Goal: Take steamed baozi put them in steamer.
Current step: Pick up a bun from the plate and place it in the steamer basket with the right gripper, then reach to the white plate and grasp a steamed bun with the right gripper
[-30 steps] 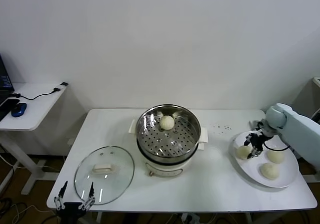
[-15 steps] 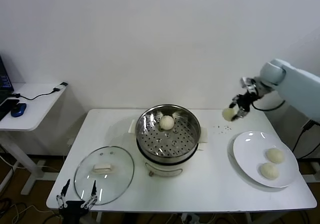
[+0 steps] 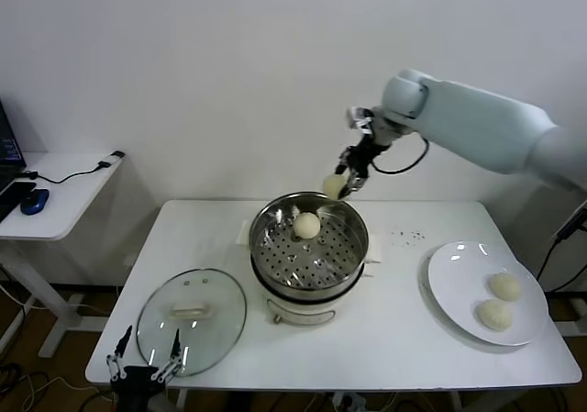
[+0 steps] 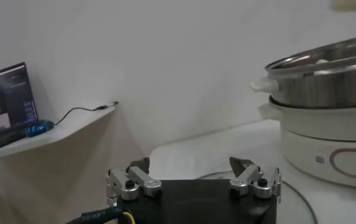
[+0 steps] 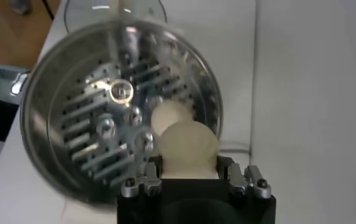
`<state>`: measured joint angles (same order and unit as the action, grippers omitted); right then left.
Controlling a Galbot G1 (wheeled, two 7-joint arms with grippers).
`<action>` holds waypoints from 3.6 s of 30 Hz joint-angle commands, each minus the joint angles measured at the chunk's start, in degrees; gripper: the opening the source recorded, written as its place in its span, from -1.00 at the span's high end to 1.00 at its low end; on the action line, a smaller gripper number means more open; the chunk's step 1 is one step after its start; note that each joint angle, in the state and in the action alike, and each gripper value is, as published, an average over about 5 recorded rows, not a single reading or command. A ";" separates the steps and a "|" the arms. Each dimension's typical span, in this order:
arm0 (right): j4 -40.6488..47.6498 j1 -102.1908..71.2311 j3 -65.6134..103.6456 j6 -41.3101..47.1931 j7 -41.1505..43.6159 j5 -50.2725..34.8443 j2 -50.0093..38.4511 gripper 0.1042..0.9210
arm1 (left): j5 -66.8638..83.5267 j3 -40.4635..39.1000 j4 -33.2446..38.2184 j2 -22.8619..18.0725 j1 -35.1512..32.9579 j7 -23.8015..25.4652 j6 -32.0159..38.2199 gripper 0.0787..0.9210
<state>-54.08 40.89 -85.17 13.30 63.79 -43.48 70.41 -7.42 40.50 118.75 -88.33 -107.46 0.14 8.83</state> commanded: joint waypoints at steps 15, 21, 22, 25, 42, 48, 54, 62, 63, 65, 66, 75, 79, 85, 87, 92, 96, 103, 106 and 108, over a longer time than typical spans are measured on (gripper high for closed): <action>0.07 -6.50 -8.44 4.57 -5.84 -6.95 13.90 -0.20 | 0.69 0.72 -1.30 -0.25 0.80 -0.17 0.07 -0.77; 0.80 -8.41 -8.73 4.56 -6.38 -6.68 14.20 -0.20 | 0.68 0.72 -1.75 -0.28 1.07 -0.14 0.05 -0.77; 0.92 -8.62 -8.66 4.58 -6.55 -6.65 14.23 -0.21 | 0.67 0.72 -1.82 -0.27 1.12 -0.14 0.04 -0.77; 1.11 -8.86 -8.27 4.76 -6.91 -6.76 14.22 -0.30 | 0.59 0.70 -1.95 -0.25 1.25 -0.12 -0.03 -0.77; -8.45 2.11 -6.34 3.26 -4.86 -6.03 2.29 -0.76 | 0.01 0.33 -1.78 -0.34 1.30 -0.08 -0.22 -0.77; -15.89 9.58 -8.57 0.41 -3.36 -2.87 -10.24 -0.76 | -0.72 -0.11 -1.43 -0.55 1.63 -0.04 -0.55 -0.77; -23.30 12.88 -11.07 0.86 -6.23 6.47 -23.52 -0.76 | -0.96 -0.16 -1.09 -0.85 1.33 -0.07 -0.55 -0.77; -28.14 6.42 -8.89 1.08 -3.69 15.61 -38.86 -0.76 | -2.04 -0.30 -0.80 -1.43 1.01 -0.08 -0.68 -0.77; -27.91 4.18 -7.64 0.46 -2.69 18.13 -40.57 -0.76 | -2.15 -0.30 -0.70 -1.53 0.90 -0.09 -0.72 -0.77; -26.82 -1.92 -3.46 -1.31 -0.82 24.40 -43.90 -0.76 | -2.29 -0.31 -0.51 -1.71 0.70 -0.10 -0.86 -0.77; -26.05 -5.63 -0.79 -2.38 -0.05 27.30 -45.30 -0.76 | -2.35 -0.30 -0.44 -1.79 0.61 -0.11 -0.95 -0.77; -17.83 -36.08 26.95 -10.52 3.53 45.88 -49.68 -0.76 | -3.79 -0.45 -0.16 -2.38 0.29 -0.13 -1.66 -0.77; -14.63 -42.36 32.65 -12.13 3.38 49.55 -48.52 -0.76 | -4.64 -0.72 -0.14 -2.66 0.44 -0.18 -2.01 -0.77; -12.46 -44.44 34.42 -12.33 2.49 50.83 -46.61 -0.76 | -5.07 -0.68 -0.30 -2.79 0.38 -0.35 -2.15 -0.77; -11.61 -44.49 34.52 -12.34 2.39 51.26 -45.92 -0.76 | -5.13 -0.71 -0.39 -2.81 0.31 -0.42 -2.13 -0.77; -11.09 -44.79 34.48 -12.03 2.34 51.60 -44.75 -0.76 | -5.17 -0.72 -0.44 -2.91 0.08 -0.57 -2.03 -0.77; -10.39 -44.96 34.54 -12.04 2.21 52.62 -43.77 -0.76 | -5.15 -0.58 -0.43 -2.91 -0.03 -0.64 -1.99 -0.77; -9.45 -44.87 34.71 -12.02 2.31 53.17 -42.35 -0.72 | -5.17 -0.55 -0.56 -2.92 -0.16 -0.74 -1.93 -0.77; -9.21 -44.76 34.56 -12.01 2.47 53.23 -42.04 -0.57 | -5.22 -0.60 -0.57 -2.93 -0.15 -0.79 -1.94 -0.77; -9.10 -44.78 34.51 -12.00 2.51 53.22 -41.87 -0.42 | -5.24 -0.60 -0.59 -2.92 -0.15 -0.81 -1.95 -0.77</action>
<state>-64.04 -2.38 -51.89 1.61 66.15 8.36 28.23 -12.56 39.94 118.22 -91.24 -107.60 -0.65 6.88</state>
